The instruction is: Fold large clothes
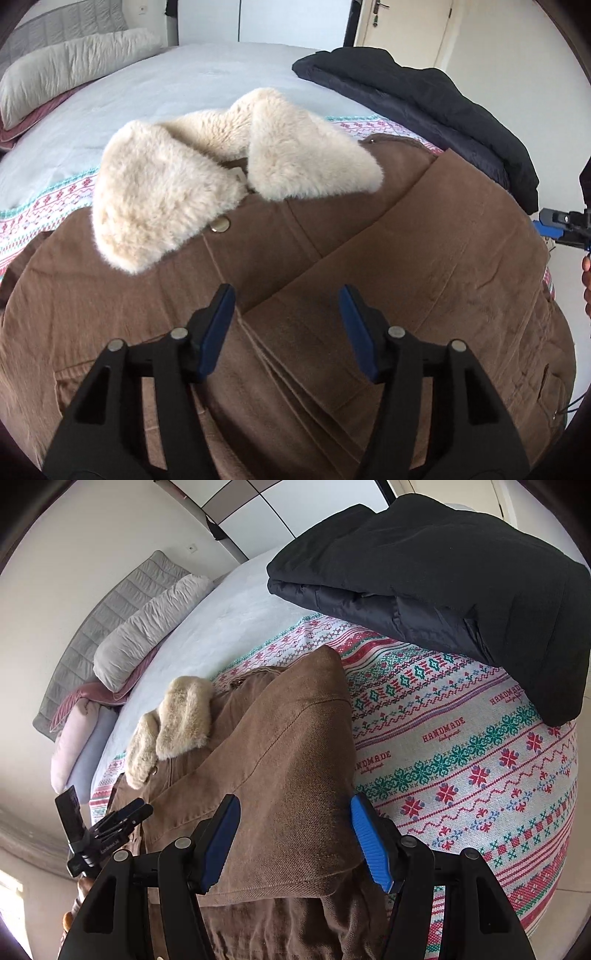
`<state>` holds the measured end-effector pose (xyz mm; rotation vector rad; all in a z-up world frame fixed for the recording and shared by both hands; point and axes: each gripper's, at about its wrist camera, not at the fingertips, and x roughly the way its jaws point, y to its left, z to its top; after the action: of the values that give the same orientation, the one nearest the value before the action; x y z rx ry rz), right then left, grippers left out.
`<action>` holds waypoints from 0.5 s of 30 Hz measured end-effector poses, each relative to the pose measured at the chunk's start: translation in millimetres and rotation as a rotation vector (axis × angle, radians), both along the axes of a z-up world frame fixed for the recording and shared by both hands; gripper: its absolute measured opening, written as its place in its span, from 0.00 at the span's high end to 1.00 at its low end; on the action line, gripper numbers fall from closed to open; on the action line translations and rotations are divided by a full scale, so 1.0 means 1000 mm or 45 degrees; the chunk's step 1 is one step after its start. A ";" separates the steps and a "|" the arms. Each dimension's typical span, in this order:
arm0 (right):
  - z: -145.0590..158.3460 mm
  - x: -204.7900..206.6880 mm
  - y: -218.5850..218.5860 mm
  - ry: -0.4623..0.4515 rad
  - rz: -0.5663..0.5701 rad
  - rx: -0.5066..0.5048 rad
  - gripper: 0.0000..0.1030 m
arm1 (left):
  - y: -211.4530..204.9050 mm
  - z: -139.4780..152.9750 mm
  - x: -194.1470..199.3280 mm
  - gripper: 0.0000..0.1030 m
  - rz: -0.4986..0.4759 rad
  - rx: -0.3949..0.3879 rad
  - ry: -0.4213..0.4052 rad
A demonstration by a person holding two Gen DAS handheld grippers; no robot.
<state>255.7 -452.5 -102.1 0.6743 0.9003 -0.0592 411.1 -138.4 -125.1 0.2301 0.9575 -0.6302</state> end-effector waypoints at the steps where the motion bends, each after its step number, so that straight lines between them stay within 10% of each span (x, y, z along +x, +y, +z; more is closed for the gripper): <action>1: 0.000 -0.001 -0.001 0.002 -0.001 -0.002 0.39 | -0.005 -0.003 0.003 0.41 -0.027 0.027 0.015; 5: -0.002 -0.003 -0.002 0.015 0.000 -0.016 0.39 | -0.011 -0.013 0.008 0.43 -0.052 0.124 0.101; 9: -0.007 -0.001 -0.002 0.026 0.003 -0.025 0.39 | -0.003 -0.008 0.001 0.87 0.029 0.131 0.153; 15: -0.009 0.006 -0.008 -0.004 -0.026 0.029 0.39 | 0.014 0.076 -0.017 0.91 0.194 -0.012 -0.183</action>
<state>261.3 -460.1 -111.1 0.7046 0.8920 -0.0660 393.7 -124.9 -49.4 0.1895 0.8249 -0.4718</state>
